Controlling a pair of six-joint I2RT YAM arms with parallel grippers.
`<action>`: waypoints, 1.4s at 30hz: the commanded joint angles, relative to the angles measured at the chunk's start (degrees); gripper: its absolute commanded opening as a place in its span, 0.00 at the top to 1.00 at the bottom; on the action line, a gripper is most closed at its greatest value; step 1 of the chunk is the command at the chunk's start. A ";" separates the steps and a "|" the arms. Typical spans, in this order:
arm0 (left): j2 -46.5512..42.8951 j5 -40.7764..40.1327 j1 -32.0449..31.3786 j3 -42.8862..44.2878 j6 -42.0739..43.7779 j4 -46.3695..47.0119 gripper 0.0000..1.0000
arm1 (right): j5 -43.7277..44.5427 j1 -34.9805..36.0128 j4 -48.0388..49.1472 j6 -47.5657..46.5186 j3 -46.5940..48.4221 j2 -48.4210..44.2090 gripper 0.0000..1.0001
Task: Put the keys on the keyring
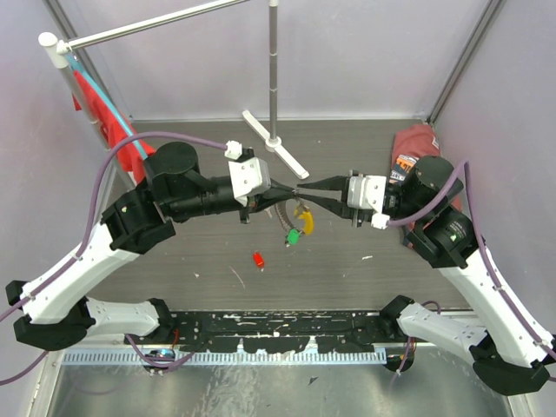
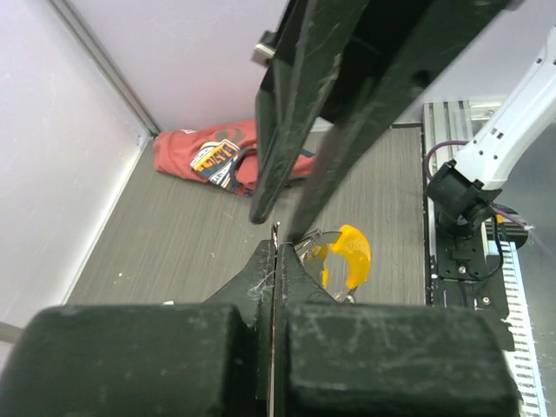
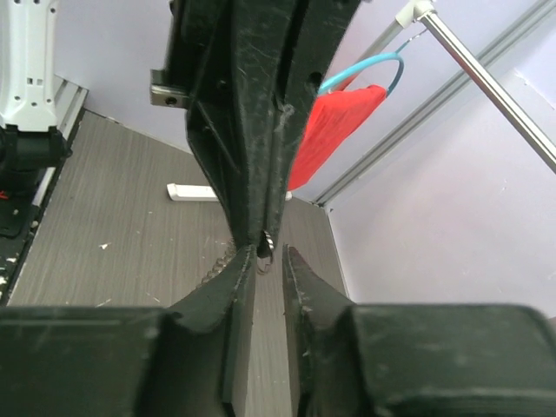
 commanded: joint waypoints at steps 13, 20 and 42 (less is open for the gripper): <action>-4.04 6.93 -0.07 -0.44 -3.00 1.51 1.00 | -2.72 0.25 -5.50 -4.35 3.58 -4.82 0.63; -4.28 10.27 -0.05 -0.24 -1.96 0.55 1.00 | -2.29 0.24 -5.02 -2.53 2.60 -5.44 0.61; -10.33 0.61 10.10 -13.79 -12.07 -1.52 1.00 | 47.25 0.23 -8.32 49.31 -6.04 -2.61 0.41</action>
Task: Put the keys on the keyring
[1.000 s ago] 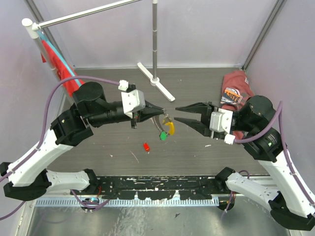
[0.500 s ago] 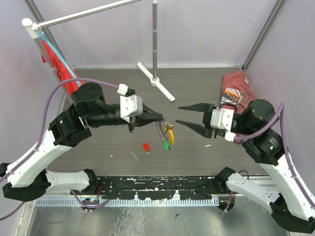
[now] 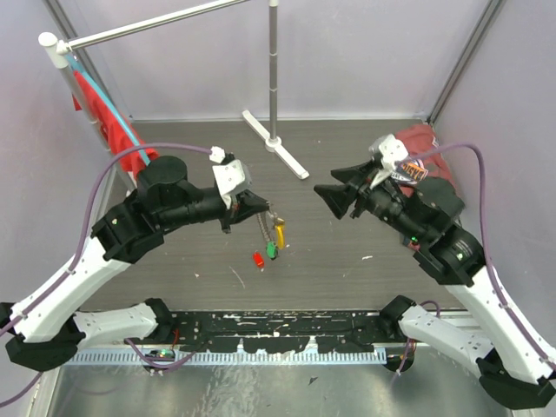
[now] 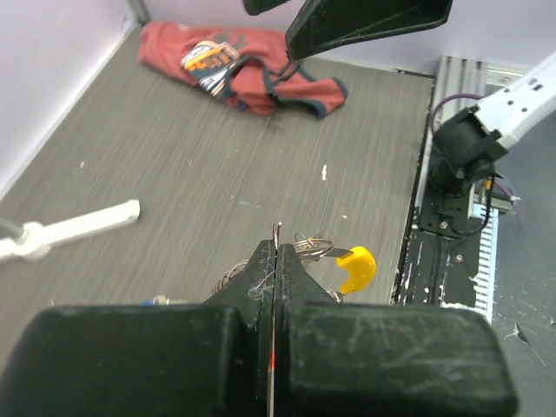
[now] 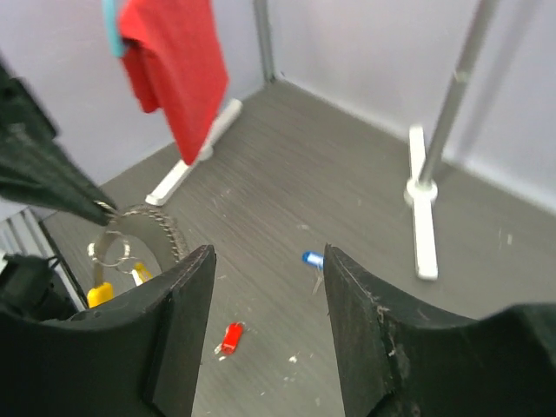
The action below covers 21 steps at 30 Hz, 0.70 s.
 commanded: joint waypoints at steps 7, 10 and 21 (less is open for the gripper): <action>-5.85 2.25 11.52 -7.36 -8.53 0.23 1.00 | 14.63 0.10 -9.82 18.78 -1.01 15.86 0.39; -8.23 0.00 13.57 -9.84 -9.56 -0.05 1.00 | 13.52 0.14 -8.02 20.46 -3.75 19.06 0.41; -13.67 -5.48 21.21 -13.10 -12.31 -2.71 1.00 | -4.97 4.40 12.40 20.07 -14.41 34.19 0.46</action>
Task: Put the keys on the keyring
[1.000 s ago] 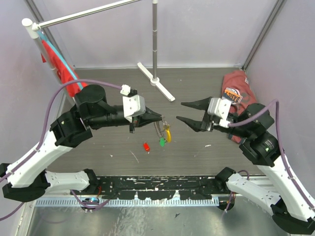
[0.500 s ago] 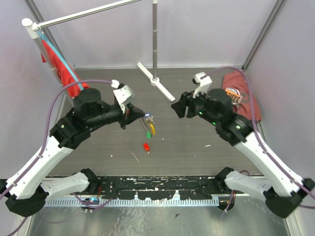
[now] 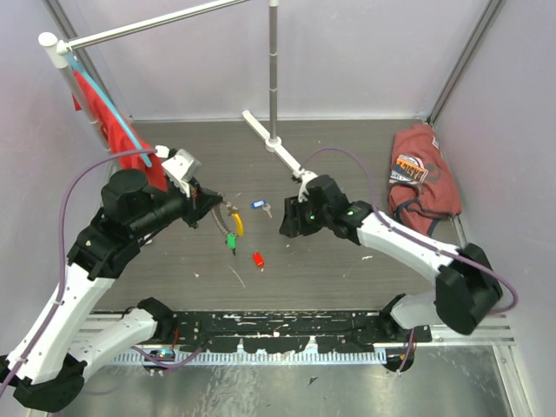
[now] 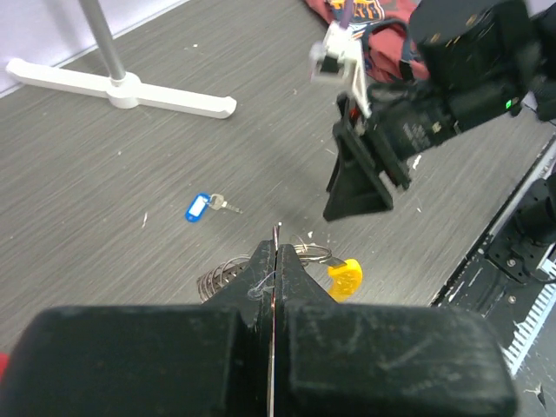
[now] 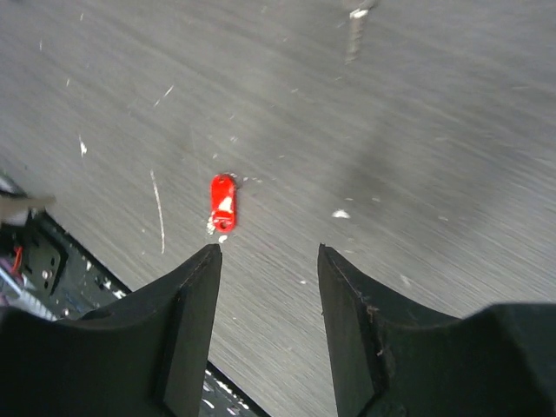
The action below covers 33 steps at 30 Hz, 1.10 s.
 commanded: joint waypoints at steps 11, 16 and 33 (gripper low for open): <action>-4.03 -3.55 1.15 1.52 0.68 -3.88 1.00 | -25.10 3.51 18.73 -29.11 2.32 20.09 0.47; -4.05 -3.81 1.15 2.82 0.91 -5.26 1.00 | -29.73 2.85 14.51 -35.54 8.85 27.97 0.52; -4.18 -4.51 1.15 4.08 1.74 -6.25 1.00 | -34.27 2.90 12.37 -37.16 12.96 35.70 0.53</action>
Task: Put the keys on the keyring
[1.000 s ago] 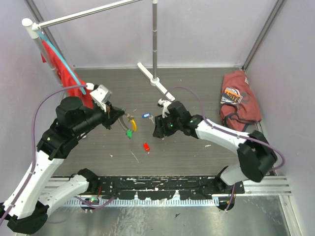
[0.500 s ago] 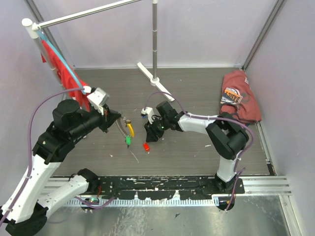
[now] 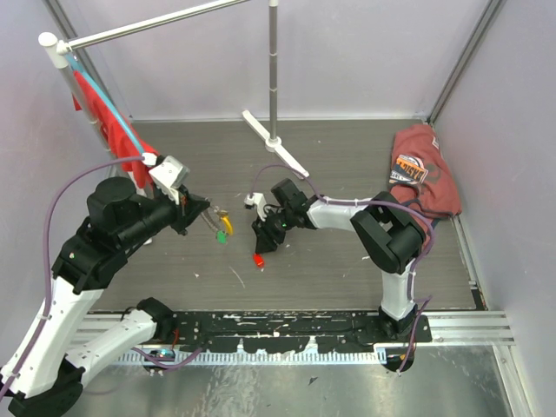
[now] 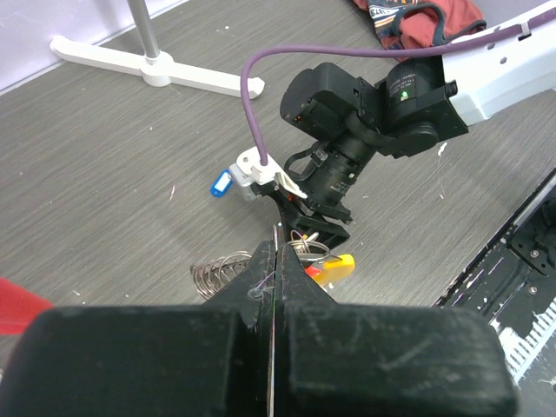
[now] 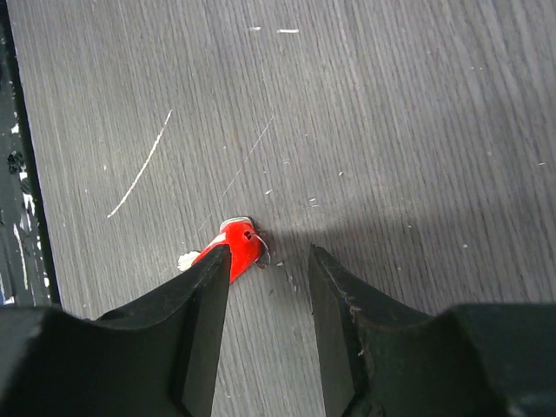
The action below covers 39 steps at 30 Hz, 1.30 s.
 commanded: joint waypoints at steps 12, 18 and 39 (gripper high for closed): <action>0.67 1.47 0.30 1.98 0.42 1.62 1.00 | -5.43 0.39 -2.67 -2.30 3.11 2.05 0.57; 0.55 1.46 0.30 2.02 0.38 1.64 1.00 | -5.60 0.73 -3.03 -2.25 3.53 2.88 0.61; 0.86 1.89 0.30 2.47 0.44 2.02 1.00 | -2.09 0.84 -5.98 -1.56 3.44 -5.22 0.99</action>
